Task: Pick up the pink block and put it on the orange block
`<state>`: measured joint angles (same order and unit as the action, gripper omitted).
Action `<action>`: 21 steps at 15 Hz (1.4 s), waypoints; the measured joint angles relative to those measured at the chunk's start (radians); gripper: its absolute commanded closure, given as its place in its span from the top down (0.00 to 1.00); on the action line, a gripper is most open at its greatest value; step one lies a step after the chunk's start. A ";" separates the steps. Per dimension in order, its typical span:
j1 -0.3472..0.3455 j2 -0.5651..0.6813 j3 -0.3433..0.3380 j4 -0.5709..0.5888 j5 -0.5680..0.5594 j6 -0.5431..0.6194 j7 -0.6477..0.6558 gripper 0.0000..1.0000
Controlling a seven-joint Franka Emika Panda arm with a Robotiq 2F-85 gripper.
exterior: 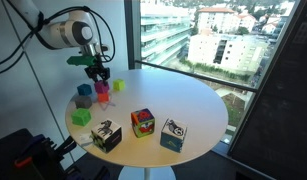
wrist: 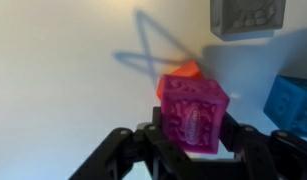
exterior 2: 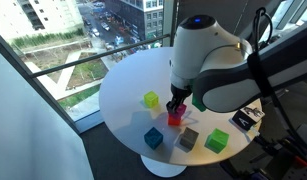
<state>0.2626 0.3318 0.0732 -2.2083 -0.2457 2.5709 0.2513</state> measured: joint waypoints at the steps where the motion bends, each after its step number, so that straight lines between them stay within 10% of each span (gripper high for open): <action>1: 0.000 0.003 0.000 0.002 0.000 0.000 0.000 0.81; 4: 0.000 0.005 -0.001 0.010 0.000 0.000 0.000 1.00; 21: -0.002 -0.043 -0.015 0.034 0.059 -0.007 0.062 1.00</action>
<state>0.2608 0.2891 0.0585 -2.1743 -0.1872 2.5637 0.3135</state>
